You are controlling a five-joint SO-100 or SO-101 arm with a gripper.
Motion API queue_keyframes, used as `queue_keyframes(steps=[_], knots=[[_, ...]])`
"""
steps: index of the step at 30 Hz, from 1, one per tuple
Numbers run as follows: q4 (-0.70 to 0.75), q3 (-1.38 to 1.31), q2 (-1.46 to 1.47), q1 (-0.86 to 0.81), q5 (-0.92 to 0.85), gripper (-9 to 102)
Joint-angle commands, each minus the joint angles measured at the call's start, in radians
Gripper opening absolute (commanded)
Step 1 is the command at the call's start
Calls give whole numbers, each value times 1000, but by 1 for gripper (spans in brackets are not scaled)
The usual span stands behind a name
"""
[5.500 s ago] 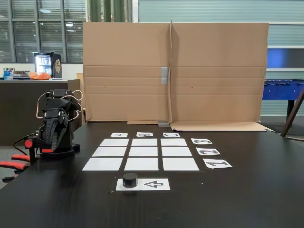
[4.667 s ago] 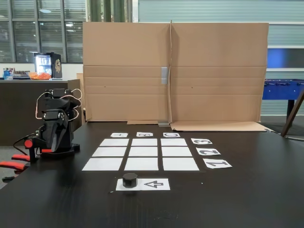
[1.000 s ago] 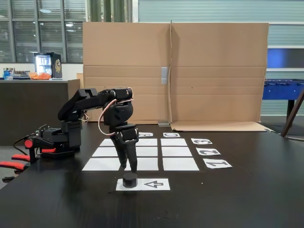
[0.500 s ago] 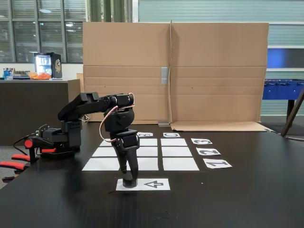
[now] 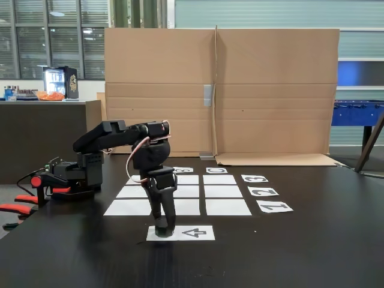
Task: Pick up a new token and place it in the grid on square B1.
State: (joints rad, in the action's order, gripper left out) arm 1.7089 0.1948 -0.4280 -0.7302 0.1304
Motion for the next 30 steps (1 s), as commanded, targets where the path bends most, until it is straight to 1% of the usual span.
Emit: queue_keyframes(steps=[1, 22, 27, 30], knots=[[-5, -37, -2, -8, 8, 28], [-6, -100, 55, -2, 11, 28], [-6, -114, 60, -2, 12, 23], [-8, -129, 69, -3, 17, 22]])
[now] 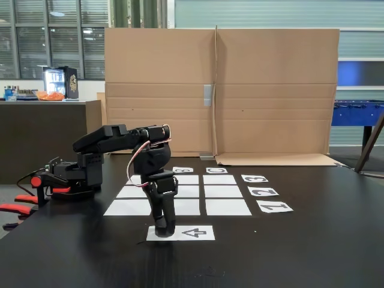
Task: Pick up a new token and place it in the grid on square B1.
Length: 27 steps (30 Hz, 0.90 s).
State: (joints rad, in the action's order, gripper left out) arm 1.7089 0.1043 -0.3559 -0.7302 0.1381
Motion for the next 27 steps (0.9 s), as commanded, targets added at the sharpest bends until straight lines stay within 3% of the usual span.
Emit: queue_keyframes(steps=[1, 27], knots=[[-8, -43, -2, -5, 12, 22], [15, -137, -14, -12, 29, 13]])
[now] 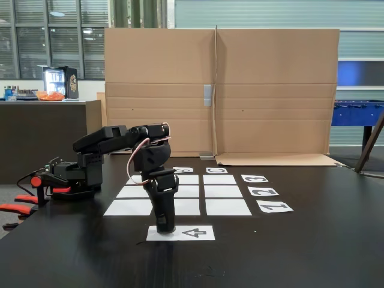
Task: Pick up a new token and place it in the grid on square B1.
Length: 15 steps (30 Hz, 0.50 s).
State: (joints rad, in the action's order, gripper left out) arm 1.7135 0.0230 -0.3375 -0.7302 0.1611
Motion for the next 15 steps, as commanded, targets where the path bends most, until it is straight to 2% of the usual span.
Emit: queue_keyframes(steps=[1, 15], knots=[[11, -57, -44, -15, 6, 13], [23, -60, -304, -91, 20, 12]])
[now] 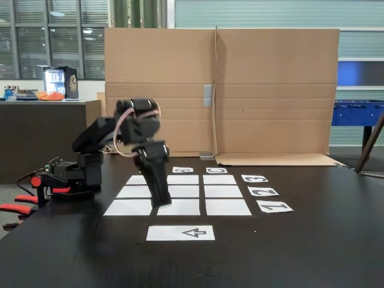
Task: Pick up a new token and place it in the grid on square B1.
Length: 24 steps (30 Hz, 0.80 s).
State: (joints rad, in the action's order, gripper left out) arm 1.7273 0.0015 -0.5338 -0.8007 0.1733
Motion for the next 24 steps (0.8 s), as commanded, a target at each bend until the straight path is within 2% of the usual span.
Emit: queue_keyframes(steps=[1, 10, 18, 24], knots=[[9, -32, -124, -25, 9, 12], [14, 5, -222, -3, 12, 11], [14, 57, -345, 106, 15, 11], [14, 225, -518, 198, 18, 11]])
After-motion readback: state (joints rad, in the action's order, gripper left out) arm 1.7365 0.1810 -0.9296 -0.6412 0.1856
